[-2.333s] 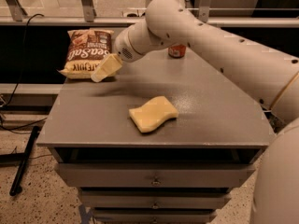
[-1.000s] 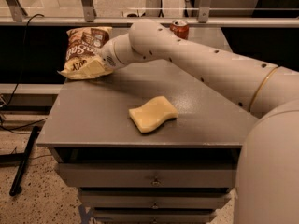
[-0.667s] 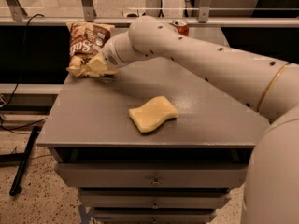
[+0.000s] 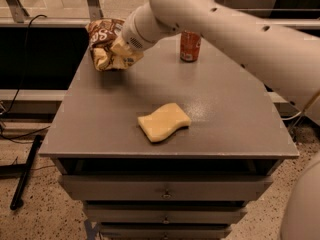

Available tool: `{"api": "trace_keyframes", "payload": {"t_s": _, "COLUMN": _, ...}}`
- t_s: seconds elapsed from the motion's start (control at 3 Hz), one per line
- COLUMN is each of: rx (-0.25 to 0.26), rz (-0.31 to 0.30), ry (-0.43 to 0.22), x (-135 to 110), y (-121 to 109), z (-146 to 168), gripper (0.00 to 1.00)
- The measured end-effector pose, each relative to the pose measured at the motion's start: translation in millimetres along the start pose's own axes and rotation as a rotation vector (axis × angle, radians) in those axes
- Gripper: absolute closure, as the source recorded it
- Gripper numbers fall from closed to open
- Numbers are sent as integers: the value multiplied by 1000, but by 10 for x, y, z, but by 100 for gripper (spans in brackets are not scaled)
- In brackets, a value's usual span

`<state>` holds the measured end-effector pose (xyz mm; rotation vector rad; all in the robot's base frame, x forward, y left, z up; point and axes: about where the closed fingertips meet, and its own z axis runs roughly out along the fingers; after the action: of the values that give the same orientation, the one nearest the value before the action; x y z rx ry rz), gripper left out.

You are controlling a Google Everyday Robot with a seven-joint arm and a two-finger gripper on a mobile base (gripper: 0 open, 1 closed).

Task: Move brown chip bag near coke can

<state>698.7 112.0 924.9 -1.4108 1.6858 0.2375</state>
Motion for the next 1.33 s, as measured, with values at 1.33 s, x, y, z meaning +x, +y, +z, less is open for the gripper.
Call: {"api": "trace_keyframes", "payload": {"t_s": 1.33, "rx": 21, "rz": -205, "ry": 190, "x": 211, "y": -651, "z": -1342, "gripper": 100}}
